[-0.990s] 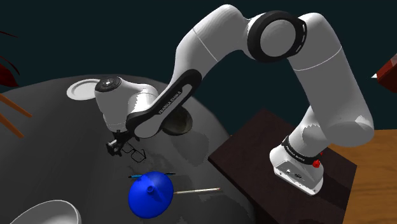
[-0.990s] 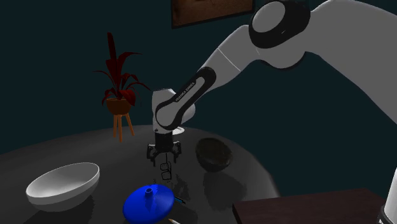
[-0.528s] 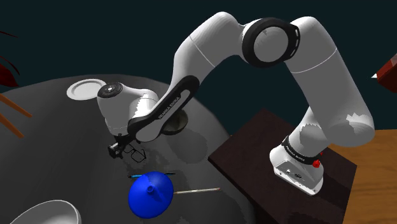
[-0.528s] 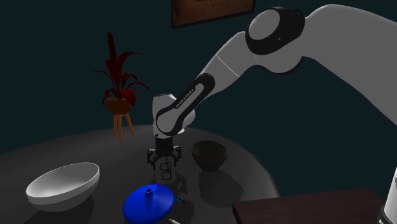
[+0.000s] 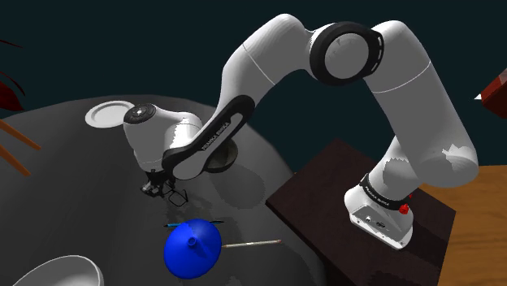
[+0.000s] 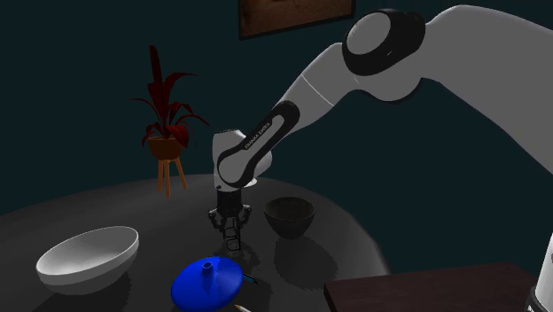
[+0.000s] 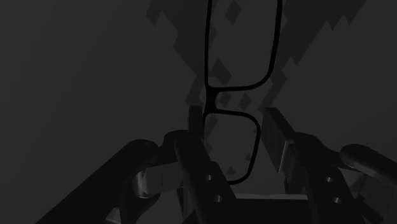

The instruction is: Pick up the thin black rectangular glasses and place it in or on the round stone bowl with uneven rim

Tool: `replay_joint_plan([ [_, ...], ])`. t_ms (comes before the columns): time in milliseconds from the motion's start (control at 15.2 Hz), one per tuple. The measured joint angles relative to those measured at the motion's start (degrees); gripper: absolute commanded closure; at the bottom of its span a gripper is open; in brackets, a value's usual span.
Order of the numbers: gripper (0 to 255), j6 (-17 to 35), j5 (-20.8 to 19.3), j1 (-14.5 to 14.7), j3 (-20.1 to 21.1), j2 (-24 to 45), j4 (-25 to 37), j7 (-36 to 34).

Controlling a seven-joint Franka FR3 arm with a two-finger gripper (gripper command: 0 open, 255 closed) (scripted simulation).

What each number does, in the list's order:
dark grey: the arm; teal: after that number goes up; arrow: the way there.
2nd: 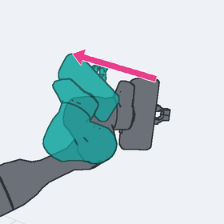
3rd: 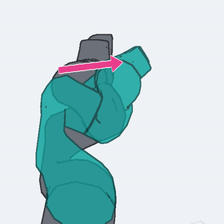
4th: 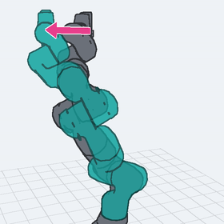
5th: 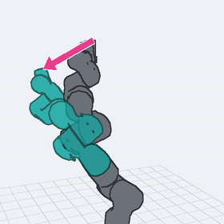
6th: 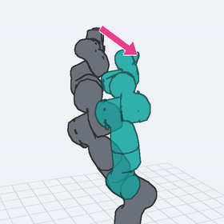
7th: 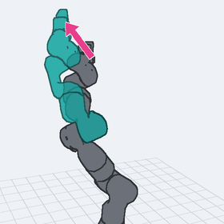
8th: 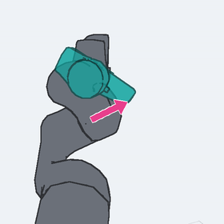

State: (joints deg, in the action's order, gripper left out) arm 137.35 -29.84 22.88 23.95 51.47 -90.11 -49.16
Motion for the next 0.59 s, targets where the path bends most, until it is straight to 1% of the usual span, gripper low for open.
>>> replay_joint_plan([
  [594,255,0.56,0.18,-0.16,0.3,-0.5,-0.57,0.04],
])
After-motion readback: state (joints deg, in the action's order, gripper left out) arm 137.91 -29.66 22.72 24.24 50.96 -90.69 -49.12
